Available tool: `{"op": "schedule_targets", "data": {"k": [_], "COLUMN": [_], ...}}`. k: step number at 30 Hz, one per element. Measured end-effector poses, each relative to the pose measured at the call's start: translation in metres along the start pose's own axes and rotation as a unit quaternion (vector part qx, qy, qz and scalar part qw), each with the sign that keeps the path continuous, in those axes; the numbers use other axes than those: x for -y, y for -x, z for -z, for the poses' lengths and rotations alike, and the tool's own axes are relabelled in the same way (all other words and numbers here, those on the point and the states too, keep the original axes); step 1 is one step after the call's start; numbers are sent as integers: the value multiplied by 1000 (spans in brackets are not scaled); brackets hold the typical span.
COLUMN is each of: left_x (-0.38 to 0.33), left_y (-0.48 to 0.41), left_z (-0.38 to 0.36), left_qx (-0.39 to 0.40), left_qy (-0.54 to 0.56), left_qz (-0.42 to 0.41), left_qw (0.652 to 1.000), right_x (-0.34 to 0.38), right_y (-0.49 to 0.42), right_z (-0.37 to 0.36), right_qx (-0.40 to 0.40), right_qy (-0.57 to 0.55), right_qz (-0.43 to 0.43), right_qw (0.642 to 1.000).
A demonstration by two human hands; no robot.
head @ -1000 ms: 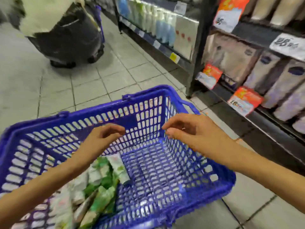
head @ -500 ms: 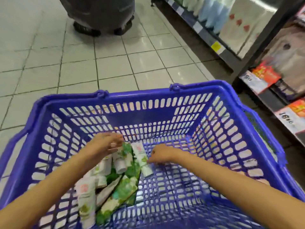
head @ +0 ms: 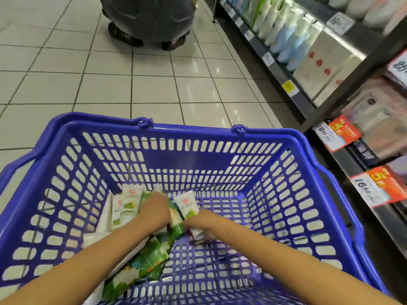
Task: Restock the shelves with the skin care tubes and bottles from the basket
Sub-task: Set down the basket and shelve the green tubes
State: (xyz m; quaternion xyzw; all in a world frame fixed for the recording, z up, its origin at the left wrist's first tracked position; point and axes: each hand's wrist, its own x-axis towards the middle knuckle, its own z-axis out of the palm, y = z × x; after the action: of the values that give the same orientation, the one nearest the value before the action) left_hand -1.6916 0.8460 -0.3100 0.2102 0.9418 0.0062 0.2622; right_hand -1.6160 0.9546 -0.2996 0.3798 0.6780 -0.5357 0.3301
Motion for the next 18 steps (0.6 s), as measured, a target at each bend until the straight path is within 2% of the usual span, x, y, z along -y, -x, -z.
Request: {"op": "schedule_targets", "data": {"k": [2,4,7,9,10,11,12,13,14,15,16,18], "left_x": [-3,1,4,-1,-3,-5,-8,-11,-13,-16,-24,-54], "left_y": [0,0,1,5,8,11,18,27,38,48,58,80], "left_z": [-10,-9,-6,-8,-10,-10,-5,7,21,36,49,74], "left_qx": [9,32,100,126,134,164,213,274,319,352,376,384], "left_qy": [-22,-36,-22,15,90,222,390,520,604,651,673,676], "left_qz": [-17,-27,-42,-46,-32,-6,22,35,38,28,2,-68], "left_qw": [1000,998,994,991,986,961,896,809,729,672,638,625], "right_x": [-3,-6,-16,-25,-29,-33,-37,-40,-44,-48,-53,-67], "right_y": [9,23,38,46,52,60,69,82,97,113,129,162], "right_z": [15,33,54,66,71,77,85,92,99,106,112,124], "right_qx": [19,29,22,2,0,1,6,14,26,39,52,57], "right_qy": [-54,-58,-75,-112,-129,-137,-146,-159,-179,-211,-253,-327], "right_qz": [-9,4,18,12,7,6,12,28,51,78,108,167], "right_qw": [998,998,997,994,992,991,989,987,982,973,960,928]}}
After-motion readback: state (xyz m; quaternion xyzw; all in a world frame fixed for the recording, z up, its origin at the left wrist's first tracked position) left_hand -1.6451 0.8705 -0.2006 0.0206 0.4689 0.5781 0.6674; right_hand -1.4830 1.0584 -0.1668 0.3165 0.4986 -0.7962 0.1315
